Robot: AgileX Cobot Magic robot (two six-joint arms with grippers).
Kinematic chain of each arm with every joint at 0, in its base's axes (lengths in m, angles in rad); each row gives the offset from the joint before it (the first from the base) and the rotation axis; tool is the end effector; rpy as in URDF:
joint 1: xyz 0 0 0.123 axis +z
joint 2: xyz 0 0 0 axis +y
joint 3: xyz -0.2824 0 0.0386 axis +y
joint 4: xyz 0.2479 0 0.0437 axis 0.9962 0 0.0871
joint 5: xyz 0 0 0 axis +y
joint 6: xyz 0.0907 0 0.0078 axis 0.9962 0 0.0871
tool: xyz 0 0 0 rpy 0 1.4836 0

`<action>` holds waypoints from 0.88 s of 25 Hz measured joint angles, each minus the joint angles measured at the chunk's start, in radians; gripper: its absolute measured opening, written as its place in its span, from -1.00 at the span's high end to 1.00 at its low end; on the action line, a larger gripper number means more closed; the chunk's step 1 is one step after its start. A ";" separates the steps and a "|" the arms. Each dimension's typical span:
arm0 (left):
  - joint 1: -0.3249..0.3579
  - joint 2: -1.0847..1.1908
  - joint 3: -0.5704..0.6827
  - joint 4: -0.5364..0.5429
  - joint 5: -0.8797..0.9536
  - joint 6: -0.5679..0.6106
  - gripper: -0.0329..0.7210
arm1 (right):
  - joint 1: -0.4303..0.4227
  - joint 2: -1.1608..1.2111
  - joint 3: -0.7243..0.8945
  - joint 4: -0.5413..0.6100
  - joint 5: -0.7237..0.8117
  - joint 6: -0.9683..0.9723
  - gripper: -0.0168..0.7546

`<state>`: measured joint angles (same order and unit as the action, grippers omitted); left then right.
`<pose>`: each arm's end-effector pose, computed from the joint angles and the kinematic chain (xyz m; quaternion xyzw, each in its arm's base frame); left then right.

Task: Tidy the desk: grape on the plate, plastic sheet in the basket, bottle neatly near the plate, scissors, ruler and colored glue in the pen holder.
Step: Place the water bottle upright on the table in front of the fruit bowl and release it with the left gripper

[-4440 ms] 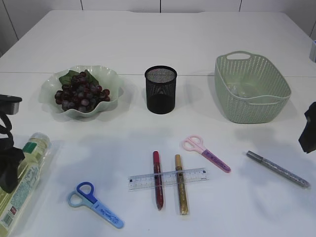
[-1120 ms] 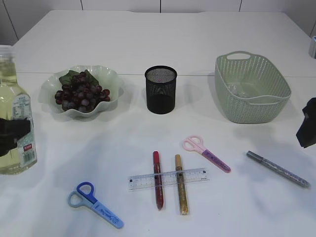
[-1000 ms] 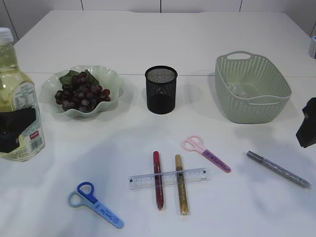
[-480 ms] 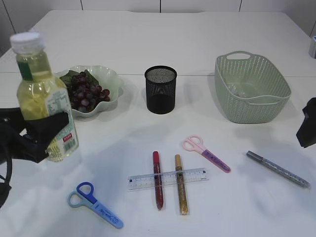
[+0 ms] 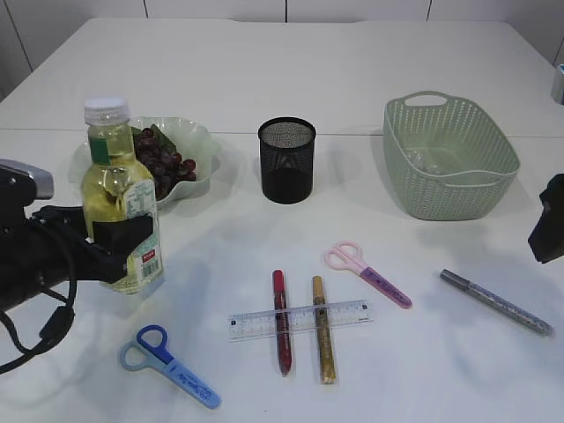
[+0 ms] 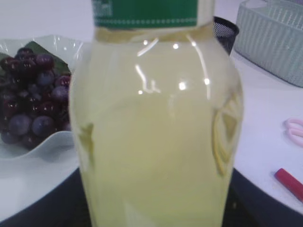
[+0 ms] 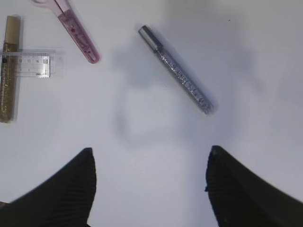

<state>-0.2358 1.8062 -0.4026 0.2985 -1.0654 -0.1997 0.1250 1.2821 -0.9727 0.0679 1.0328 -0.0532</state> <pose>0.2595 -0.0864 0.1278 0.1507 0.7787 -0.1882 0.5792 0.2317 0.0345 0.2844 -0.0753 0.9842 0.0371 0.1559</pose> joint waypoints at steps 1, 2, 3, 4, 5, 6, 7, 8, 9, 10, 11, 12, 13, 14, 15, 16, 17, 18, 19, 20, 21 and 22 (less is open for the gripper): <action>0.000 0.023 -0.011 0.000 0.000 0.000 -0.22 | 0.000 0.000 0.000 0.000 0.000 0.000 -0.51; 0.000 0.039 -0.018 0.002 0.002 0.000 -0.22 | 0.000 0.000 0.000 0.000 -0.002 0.000 -0.51; 0.000 0.057 -0.030 0.002 0.002 0.000 -0.22 | 0.000 0.000 0.000 0.000 -0.005 0.000 -0.51; 0.000 0.071 -0.041 0.003 0.002 0.002 -0.22 | 0.000 0.000 0.000 0.000 -0.005 0.000 -0.51; 0.000 0.090 -0.055 0.003 0.002 0.007 -0.22 | 0.000 0.000 0.000 0.000 -0.005 0.000 -0.51; 0.000 0.101 -0.065 0.003 0.002 0.014 -0.22 | 0.000 0.000 0.000 0.000 -0.005 0.000 -0.51; 0.000 0.113 -0.074 0.003 0.002 0.019 -0.22 | 0.000 0.000 0.000 0.000 -0.005 0.000 -0.51; 0.000 0.123 -0.085 0.003 0.002 0.026 -0.22 | 0.000 0.000 0.000 0.000 -0.005 0.000 -0.51; 0.000 0.135 -0.097 0.004 0.002 0.027 -0.22 | 0.000 0.000 0.000 0.000 -0.005 0.000 -0.51; 0.000 0.145 -0.106 0.004 0.000 0.031 -0.22 | 0.000 0.000 0.000 0.000 -0.006 0.000 -0.51; 0.000 0.158 -0.115 0.004 0.000 0.038 -0.22 | 0.000 0.000 0.000 0.000 -0.006 0.000 -0.51; 0.000 0.172 -0.123 0.004 -0.002 0.039 -0.22 | 0.000 0.000 0.000 0.000 -0.006 0.000 -0.51; 0.000 0.183 -0.127 0.004 -0.012 0.044 -0.22 | 0.000 0.000 0.000 0.000 -0.006 0.000 -0.51; 0.000 0.195 -0.135 0.004 -0.021 0.044 -0.22 | 0.000 0.000 0.000 0.000 -0.006 0.000 -0.51; 0.000 0.205 -0.144 0.006 -0.029 0.046 -0.22 | 0.000 0.000 0.000 0.000 -0.006 0.000 -0.51; 0.000 0.217 -0.152 0.006 -0.044 0.046 -0.22 | 0.000 0.000 0.000 0.000 -0.006 0.000 -0.51; 0.000 0.229 -0.161 0.006 -0.055 0.048 -0.22 | 0.000 0.000 0.000 0.000 -0.006 0.000 -0.51; 0.000 0.240 -0.168 0.006 -0.065 0.048 -0.22 | 0.000 0.000 0.000 0.000 -0.006 0.000 -0.51; 0.000 0.253 -0.177 0.006 -0.077 0.050 -0.22 | 0.000 0.000 0.000 0.000 -0.006 0.000 -0.51; 0.000 0.265 -0.187 0.006 -0.088 0.050 -0.22 | 0.000 0.000 0.000 0.000 -0.007 0.000 -0.51; 0.000 0.276 -0.195 0.006 -0.096 0.050 -0.22 | 0.000 0.000 0.000 0.000 -0.007 0.000 -0.51; 0.000 0.283 -0.204 0.006 -0.104 0.050 -0.23 | 0.000 0.000 0.000 0.000 -0.007 0.000 -0.51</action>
<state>-0.2358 2.0895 -0.6061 0.3043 -1.1696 -0.1497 0.1250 1.2821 -0.9727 0.0679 1.0259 -0.0532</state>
